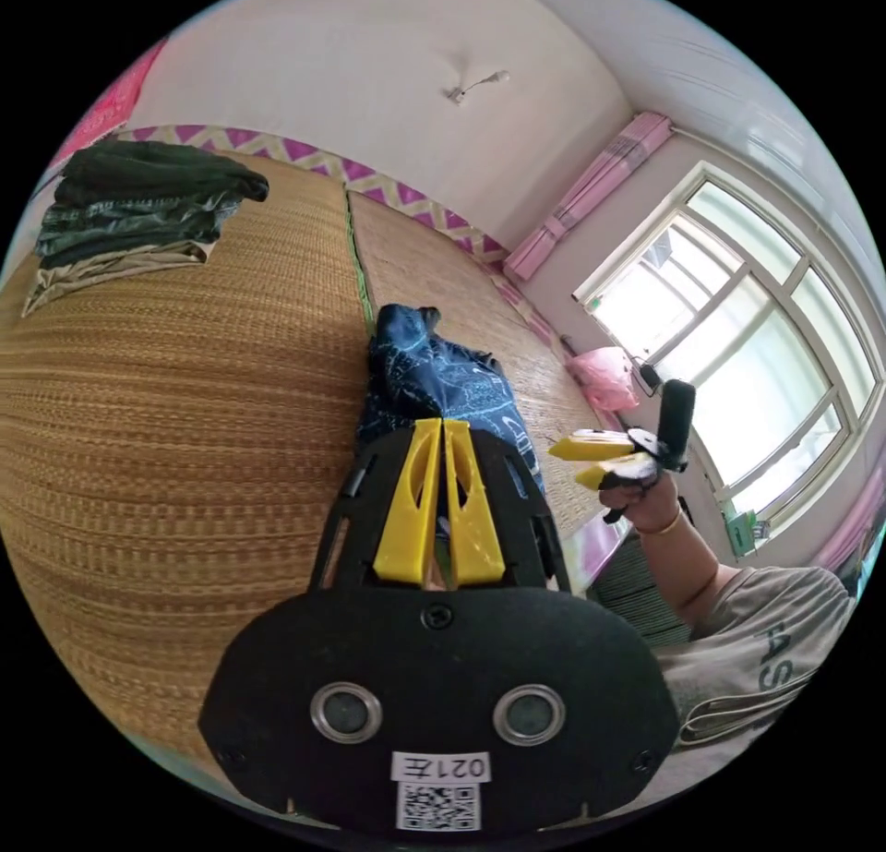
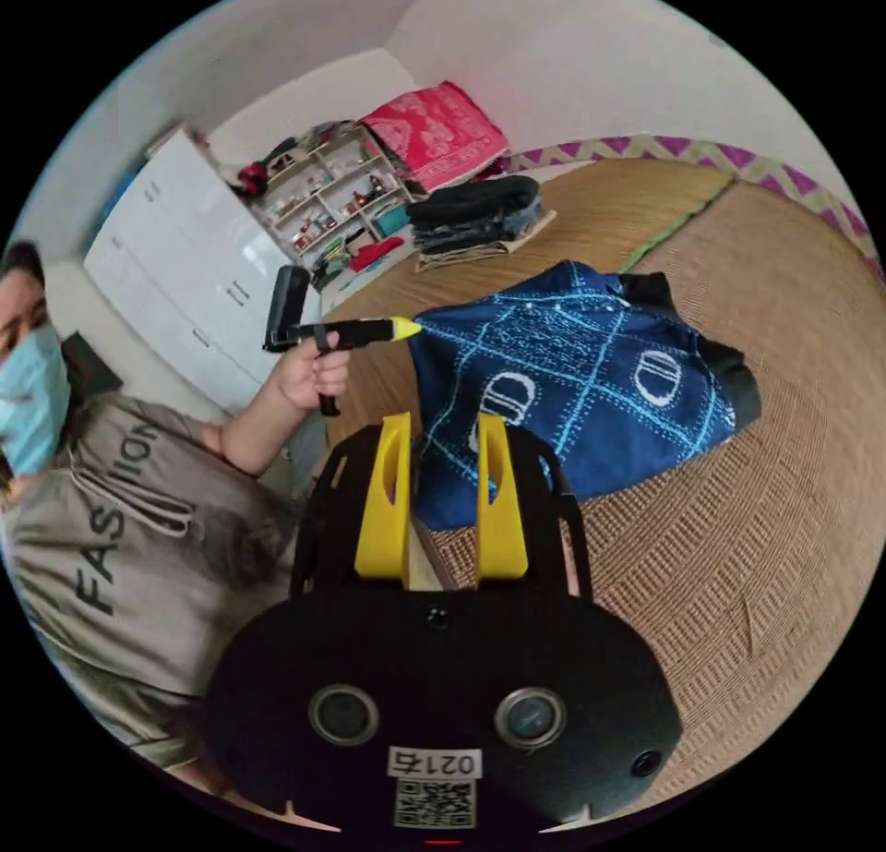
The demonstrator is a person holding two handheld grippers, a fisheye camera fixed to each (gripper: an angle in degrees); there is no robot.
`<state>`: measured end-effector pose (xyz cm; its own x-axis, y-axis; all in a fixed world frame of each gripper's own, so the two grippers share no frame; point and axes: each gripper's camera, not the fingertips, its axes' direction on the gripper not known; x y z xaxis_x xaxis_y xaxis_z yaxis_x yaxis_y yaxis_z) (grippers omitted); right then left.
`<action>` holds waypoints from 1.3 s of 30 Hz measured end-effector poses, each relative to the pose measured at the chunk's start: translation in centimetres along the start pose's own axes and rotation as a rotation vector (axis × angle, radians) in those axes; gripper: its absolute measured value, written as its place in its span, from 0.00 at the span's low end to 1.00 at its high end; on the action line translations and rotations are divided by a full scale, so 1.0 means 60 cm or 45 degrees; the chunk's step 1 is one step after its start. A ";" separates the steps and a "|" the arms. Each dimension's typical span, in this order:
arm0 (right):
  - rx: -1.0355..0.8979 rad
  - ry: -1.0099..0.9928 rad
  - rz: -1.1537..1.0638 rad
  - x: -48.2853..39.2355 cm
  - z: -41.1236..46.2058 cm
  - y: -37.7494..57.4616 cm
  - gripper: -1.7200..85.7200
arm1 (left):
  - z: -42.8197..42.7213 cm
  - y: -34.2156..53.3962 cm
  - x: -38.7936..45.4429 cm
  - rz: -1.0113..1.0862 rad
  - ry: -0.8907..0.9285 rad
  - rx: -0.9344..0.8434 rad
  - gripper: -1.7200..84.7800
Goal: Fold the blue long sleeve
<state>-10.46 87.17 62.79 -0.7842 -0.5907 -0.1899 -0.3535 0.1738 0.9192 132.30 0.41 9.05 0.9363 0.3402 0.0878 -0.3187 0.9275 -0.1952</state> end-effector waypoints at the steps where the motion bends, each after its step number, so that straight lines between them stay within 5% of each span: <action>1: -0.008 0.024 -0.074 -0.031 0.005 0.005 0.16 | -0.003 0.009 0.005 -0.004 -0.013 -0.009 0.01; 4: -0.185 0.463 -0.392 -0.187 0.081 0.034 0.18 | 0.020 0.028 -0.010 -0.057 -0.027 -0.049 0.01; 9: -0.290 1.350 -0.719 -0.332 0.226 0.102 0.04 | 0.036 0.047 -0.024 -0.125 0.018 -0.084 0.01; 11: -0.276 1.405 -0.748 -0.372 0.217 0.110 0.03 | 0.008 0.054 0.006 -0.066 0.001 -0.051 0.01; 15: -0.246 1.151 -0.697 -0.425 0.176 0.133 0.04 | 0.019 0.073 -0.011 -0.092 -0.010 -0.091 0.01; 17: -0.340 1.112 -0.652 -0.397 0.211 0.149 0.05 | 0.090 0.093 -0.077 -0.236 0.066 -0.289 0.01; 21: -0.292 0.955 -0.532 -0.383 0.172 0.175 0.08 | 0.054 0.124 -0.118 -0.348 0.216 -0.156 0.02; 26: -0.072 0.611 -0.370 -0.349 0.055 0.199 0.04 | 0.023 0.090 -0.034 -0.094 0.137 -0.062 0.06; 30: 0.308 0.838 -0.251 -0.288 0.033 0.225 0.02 | 0.085 0.043 0.099 0.251 0.002 -0.029 0.04; 33: 0.063 0.840 -0.145 -0.194 0.117 0.222 0.02 | 0.216 0.021 0.153 0.400 -0.286 -0.238 0.01; 34: -0.025 0.827 -0.097 -0.169 0.141 0.224 0.02 | 0.287 0.025 0.129 0.360 -0.316 -0.470 0.01; 39: -0.063 0.758 -0.013 -0.073 0.149 0.293 0.05 | 0.274 0.025 0.063 0.103 -0.055 -0.429 0.01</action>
<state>-17.79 99.84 76.72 -0.3549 -0.9348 0.0143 -0.3239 0.1373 0.9361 132.91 5.61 25.15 0.9007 0.4232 0.0985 -0.3180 0.7965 -0.5143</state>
